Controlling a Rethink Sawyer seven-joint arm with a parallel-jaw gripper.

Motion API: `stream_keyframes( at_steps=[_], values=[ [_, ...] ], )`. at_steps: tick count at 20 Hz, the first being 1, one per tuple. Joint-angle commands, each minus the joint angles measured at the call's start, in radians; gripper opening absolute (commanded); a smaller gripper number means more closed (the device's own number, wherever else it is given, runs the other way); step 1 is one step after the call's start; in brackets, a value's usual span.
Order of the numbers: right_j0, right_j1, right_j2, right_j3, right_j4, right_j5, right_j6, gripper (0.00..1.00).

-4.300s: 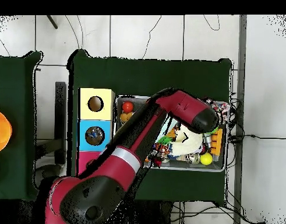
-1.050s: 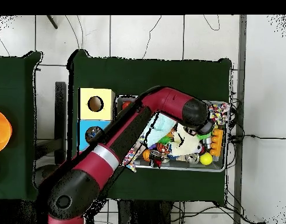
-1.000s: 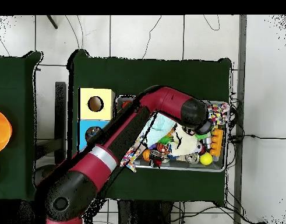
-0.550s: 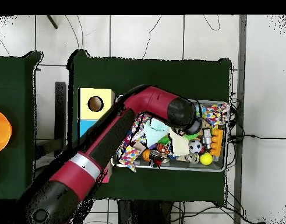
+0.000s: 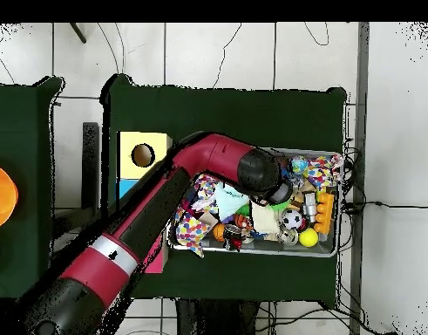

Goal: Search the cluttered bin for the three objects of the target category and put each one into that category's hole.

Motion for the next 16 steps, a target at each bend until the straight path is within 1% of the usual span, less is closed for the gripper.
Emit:
stream_keyframes(
  at_steps=[1,10,16],
  values=[
    [-0.003,-0.01,0.052,0.061,0.068,-0.115,0.242,0.0],
    [-0.003,-0.02,0.051,0.088,0.069,-0.108,0.216,0.0],
    [-0.004,-0.017,0.051,0.084,0.067,-0.104,0.216,0.0]
  ],
)
